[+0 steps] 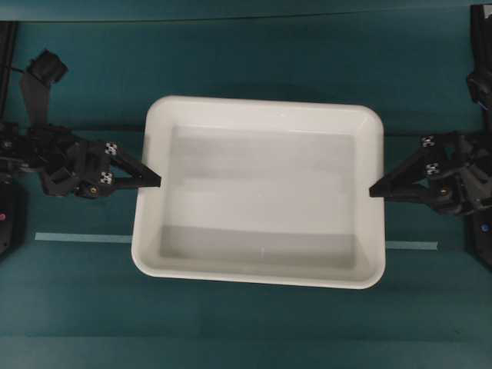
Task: Lift the white case with both hands.
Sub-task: 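Lift the white tray upward with both grippers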
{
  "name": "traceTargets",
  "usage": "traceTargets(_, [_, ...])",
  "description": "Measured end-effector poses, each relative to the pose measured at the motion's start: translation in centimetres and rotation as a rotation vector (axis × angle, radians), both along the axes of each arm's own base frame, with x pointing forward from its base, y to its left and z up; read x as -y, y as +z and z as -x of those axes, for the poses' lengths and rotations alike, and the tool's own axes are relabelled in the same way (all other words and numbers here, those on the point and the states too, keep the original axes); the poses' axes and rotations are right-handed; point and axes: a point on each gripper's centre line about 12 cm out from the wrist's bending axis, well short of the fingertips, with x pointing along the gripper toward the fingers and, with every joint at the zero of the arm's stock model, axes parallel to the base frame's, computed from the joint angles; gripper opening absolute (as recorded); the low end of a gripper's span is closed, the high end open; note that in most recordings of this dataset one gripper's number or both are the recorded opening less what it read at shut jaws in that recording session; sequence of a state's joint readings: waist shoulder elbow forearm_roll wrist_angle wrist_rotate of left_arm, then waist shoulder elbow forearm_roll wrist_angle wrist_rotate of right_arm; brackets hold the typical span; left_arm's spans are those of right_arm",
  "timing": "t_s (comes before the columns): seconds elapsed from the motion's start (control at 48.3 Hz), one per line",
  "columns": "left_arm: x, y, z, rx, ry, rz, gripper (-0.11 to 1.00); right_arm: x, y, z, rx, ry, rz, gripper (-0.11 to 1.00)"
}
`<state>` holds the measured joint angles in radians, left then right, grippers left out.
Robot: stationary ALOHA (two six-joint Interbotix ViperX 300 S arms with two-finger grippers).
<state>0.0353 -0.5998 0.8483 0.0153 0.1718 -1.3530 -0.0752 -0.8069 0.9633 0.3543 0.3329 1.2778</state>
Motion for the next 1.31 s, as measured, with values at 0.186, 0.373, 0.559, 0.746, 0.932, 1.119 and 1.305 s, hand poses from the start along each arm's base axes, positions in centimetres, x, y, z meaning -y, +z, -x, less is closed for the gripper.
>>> traceTargets(0.186, [0.0,1.9,-0.2,0.022,-0.001,0.001,0.12,-0.2,2.1,0.6,0.033,0.006,-0.018,0.11])
traceTargets(0.373, [0.0,3.7,-0.5,0.04,0.004,0.01,0.12,-0.4,4.0,1.2,0.056,0.014,-0.034,0.11])
traceTargets(0.559, [0.0,5.7,-0.2,0.071,0.007,0.011,0.12,-0.4,6.0,1.3,0.101,0.017,-0.036,0.11])
traceTargets(0.746, [0.0,7.9,0.4,0.085,0.011,0.022,0.12,-0.4,7.6,1.3,0.138,0.018,-0.037,0.11])
traceTargets(0.932, [0.2,9.7,0.8,0.09,0.008,0.027,0.12,-0.4,8.9,1.3,0.17,0.008,-0.051,0.11])
traceTargets(1.119, [0.5,10.9,0.9,0.102,-0.002,0.027,0.12,-0.2,9.8,1.3,0.19,0.002,-0.051,0.11])
traceTargets(1.305, [0.6,11.2,0.9,0.107,-0.006,0.03,0.12,0.1,10.5,1.4,0.21,-0.017,-0.052,0.11])
